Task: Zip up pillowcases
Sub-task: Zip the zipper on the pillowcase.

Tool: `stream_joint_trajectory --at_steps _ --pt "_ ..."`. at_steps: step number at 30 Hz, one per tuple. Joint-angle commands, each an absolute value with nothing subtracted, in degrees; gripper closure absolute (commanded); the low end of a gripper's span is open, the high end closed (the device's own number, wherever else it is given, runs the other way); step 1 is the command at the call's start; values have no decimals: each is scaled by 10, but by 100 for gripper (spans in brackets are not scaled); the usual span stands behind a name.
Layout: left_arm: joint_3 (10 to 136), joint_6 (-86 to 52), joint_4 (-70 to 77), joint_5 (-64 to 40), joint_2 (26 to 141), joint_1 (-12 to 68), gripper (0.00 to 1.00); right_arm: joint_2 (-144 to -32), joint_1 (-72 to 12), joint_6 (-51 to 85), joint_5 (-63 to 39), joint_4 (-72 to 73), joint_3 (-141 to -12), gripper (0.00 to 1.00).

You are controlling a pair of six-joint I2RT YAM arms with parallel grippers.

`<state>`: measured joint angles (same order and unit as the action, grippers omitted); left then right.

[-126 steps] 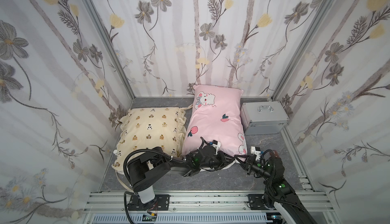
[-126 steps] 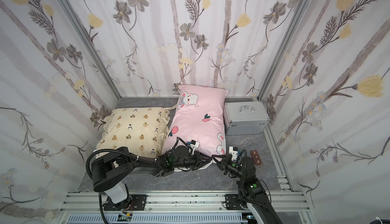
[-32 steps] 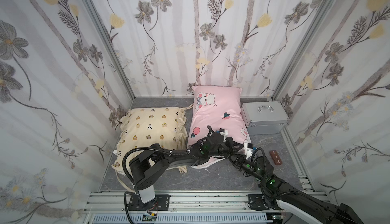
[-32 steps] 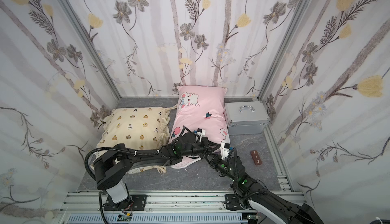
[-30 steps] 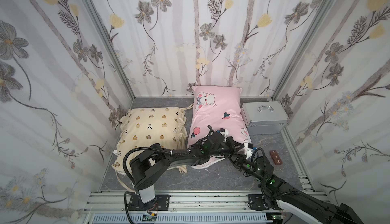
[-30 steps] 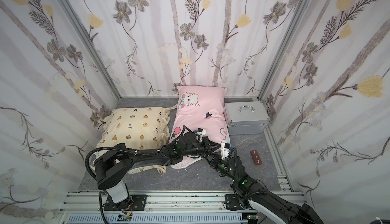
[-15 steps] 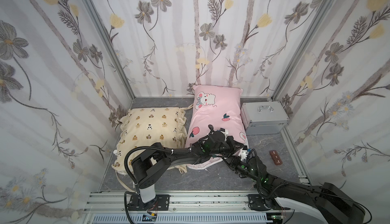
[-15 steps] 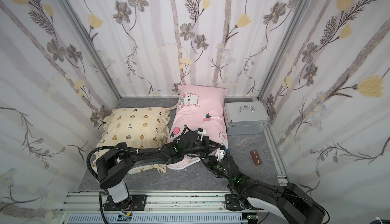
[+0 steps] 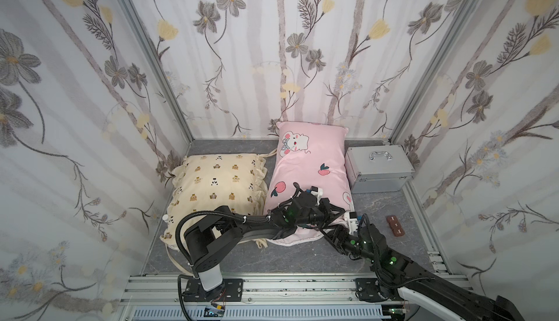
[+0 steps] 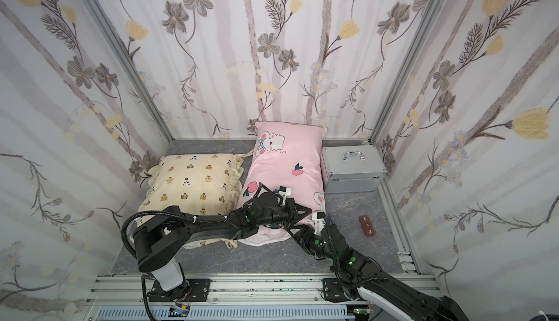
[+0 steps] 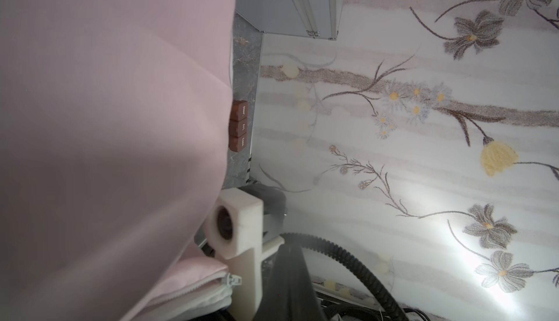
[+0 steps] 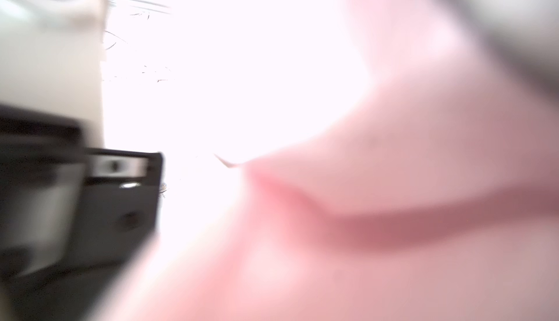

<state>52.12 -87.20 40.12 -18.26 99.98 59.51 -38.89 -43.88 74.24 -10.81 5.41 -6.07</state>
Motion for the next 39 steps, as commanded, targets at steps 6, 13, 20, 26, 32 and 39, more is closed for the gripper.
stream_joint_trajectory --at_steps 6,13,20,26,32,39 --pt "498 -869 459 -171 1033 587 100 -208 -341 676 -96 -367 -159 23" --pt "472 -886 495 -166 1041 595 100 -194 -244 676 -103 -273 -122 31" --pt "444 -833 422 -153 978 602 100 -162 -205 696 -93 -272 -116 39" --pt "469 -808 376 -164 970 622 92 -112 -202 740 -82 -273 -92 54" --pt "490 -808 370 -175 978 639 80 -113 -202 741 -80 -273 -87 73" --pt "503 -824 401 -188 1013 642 70 -125 -201 728 -94 -243 -84 93"
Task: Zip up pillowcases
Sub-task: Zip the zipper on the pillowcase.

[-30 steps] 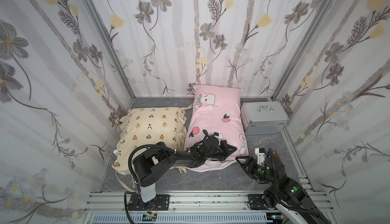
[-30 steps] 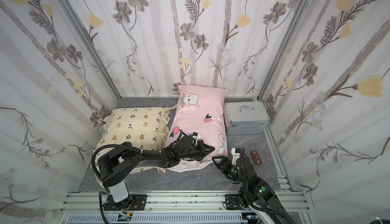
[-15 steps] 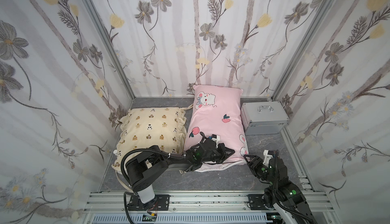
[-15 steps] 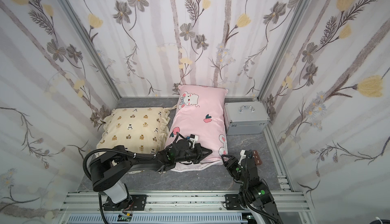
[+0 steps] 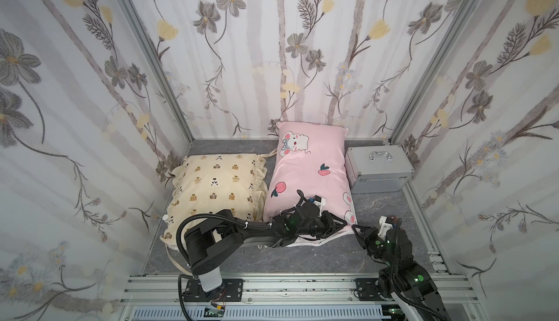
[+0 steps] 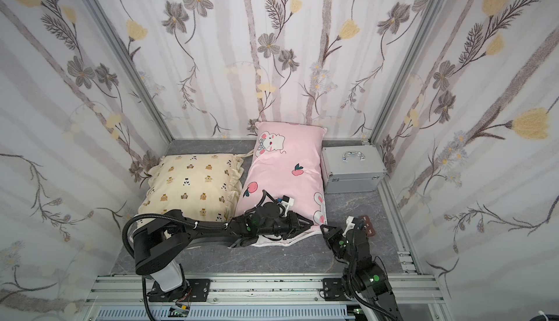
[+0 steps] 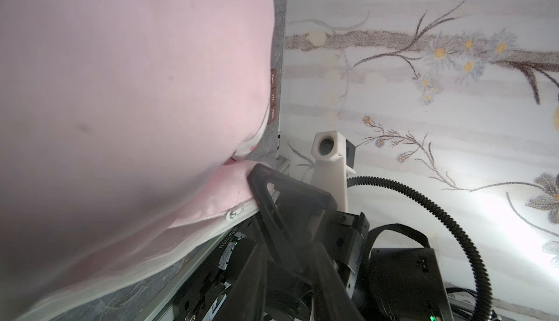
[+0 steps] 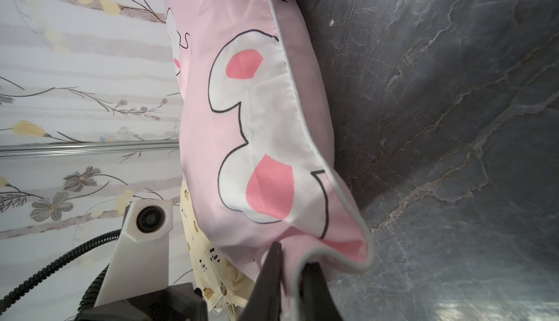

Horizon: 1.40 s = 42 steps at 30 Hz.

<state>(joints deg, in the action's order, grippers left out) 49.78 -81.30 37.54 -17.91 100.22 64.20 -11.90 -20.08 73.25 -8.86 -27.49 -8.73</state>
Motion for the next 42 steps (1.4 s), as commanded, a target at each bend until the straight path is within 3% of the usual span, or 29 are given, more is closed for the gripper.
stream_joint_trajectory --at_steps 1,4,15,42 --pt "505 -825 405 -189 1021 642 70 -129 -200 726 -100 -237 -84 96" --pt "510 -827 408 -196 1034 642 69 -133 -201 726 -114 -221 -84 100" --pt "486 -850 460 -185 1059 639 68 -148 -201 773 -188 -120 -47 100" --pt "407 -939 661 -134 1107 630 62 -188 -220 831 -214 -25 25 100"
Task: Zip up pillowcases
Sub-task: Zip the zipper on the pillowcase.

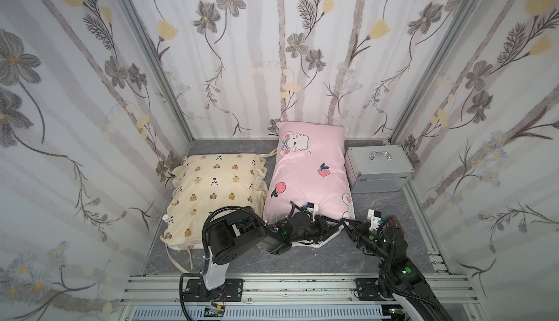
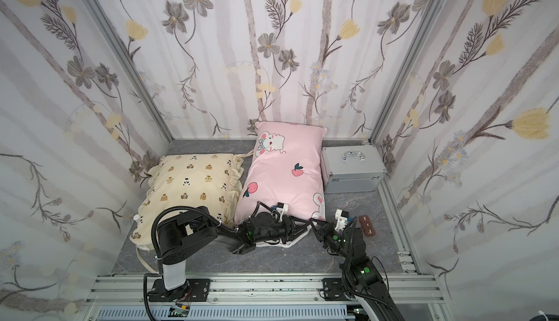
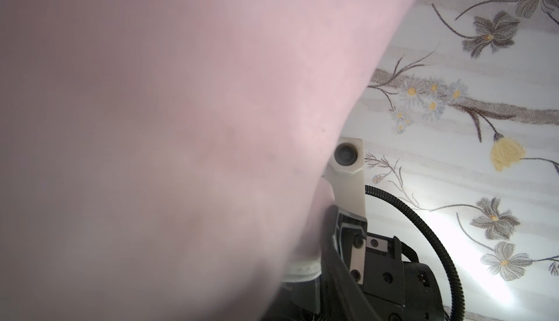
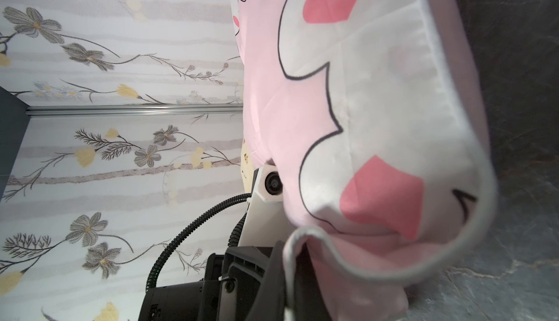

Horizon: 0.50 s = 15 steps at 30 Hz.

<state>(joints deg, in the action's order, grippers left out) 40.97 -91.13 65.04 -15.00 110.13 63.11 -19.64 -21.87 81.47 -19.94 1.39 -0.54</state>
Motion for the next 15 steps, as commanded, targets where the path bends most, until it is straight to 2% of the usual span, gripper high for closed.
stream_joint_trajectory --at_steps 1,9,15 --pt "406 -940 662 -135 1108 630 62 -182 -221 833 -212 -30 25 100" --pt "401 -957 712 -129 1128 630 60 -100 -220 893 -204 -27 49 100" --pt "400 -963 750 -123 1126 630 61 -87 -219 928 -209 -5 74 100"
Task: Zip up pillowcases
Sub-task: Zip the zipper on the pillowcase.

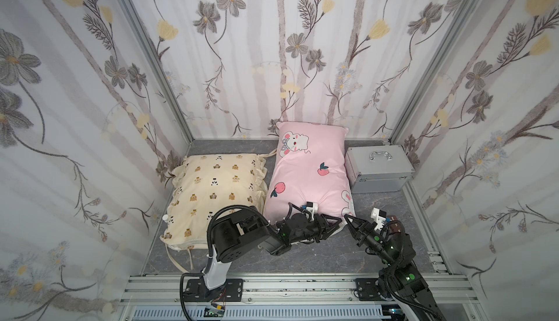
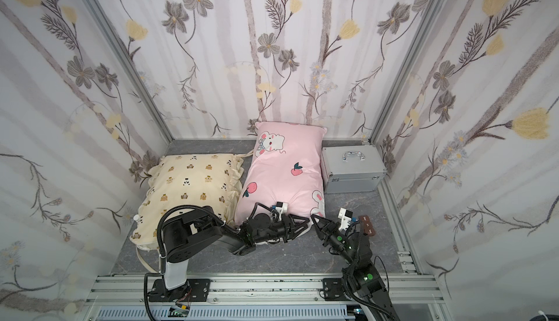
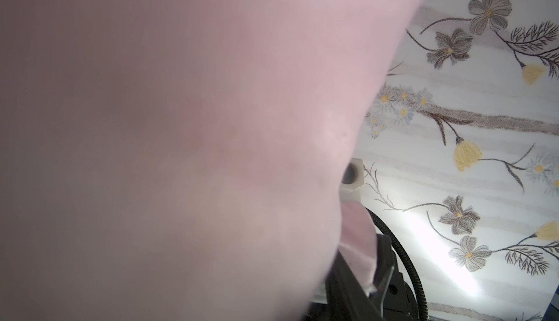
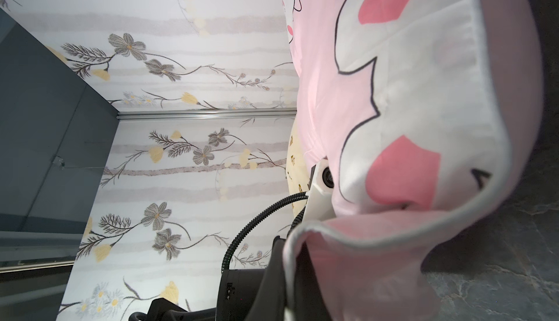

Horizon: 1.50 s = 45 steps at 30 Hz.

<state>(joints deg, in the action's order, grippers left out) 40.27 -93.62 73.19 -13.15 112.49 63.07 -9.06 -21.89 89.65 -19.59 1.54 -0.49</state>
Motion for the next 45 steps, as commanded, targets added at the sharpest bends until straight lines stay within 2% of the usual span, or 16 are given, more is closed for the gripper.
stream_joint_trajectory --at_steps 1,27,45 --pt "399 -965 753 -122 1124 630 61 -88 -220 927 -207 -7 75 100" --pt "405 -978 768 -130 1103 630 66 -69 -219 940 -191 -25 109 100" --pt "390 -975 745 -130 1087 631 76 -69 -218 906 -159 -74 95 100"
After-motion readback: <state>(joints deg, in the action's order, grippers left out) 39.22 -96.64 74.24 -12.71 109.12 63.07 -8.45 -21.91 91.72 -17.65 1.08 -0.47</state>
